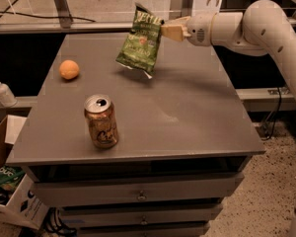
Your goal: Move green jalapeno chip bag near orange
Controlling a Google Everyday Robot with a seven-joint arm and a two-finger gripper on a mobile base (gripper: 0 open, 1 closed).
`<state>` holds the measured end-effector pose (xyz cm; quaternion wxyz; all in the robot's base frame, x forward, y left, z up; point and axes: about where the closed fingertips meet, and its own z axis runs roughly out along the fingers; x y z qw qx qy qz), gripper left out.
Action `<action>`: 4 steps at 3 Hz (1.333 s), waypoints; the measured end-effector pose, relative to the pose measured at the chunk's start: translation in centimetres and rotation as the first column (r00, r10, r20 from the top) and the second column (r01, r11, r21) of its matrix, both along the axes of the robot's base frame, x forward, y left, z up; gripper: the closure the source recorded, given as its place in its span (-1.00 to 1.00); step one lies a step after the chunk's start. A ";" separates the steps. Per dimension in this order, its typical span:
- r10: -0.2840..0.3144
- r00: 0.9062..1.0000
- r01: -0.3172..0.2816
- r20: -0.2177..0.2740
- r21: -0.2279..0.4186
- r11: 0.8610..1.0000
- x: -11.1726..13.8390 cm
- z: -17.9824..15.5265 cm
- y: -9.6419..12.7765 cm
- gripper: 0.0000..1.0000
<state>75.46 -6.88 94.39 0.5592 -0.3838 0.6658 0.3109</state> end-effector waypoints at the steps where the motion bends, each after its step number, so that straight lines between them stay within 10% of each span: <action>1: 0.028 0.999 -0.028 -0.030 0.008 1.000 0.1 -0.5 2.9 1.00; 4: 0.146 0.984 -0.149 -0.097 -0.018 0.989 -2.7 -2.3 11.1 1.00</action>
Offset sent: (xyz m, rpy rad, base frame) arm -0.0120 0.0864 -0.0171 0.0029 0.0920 0.1074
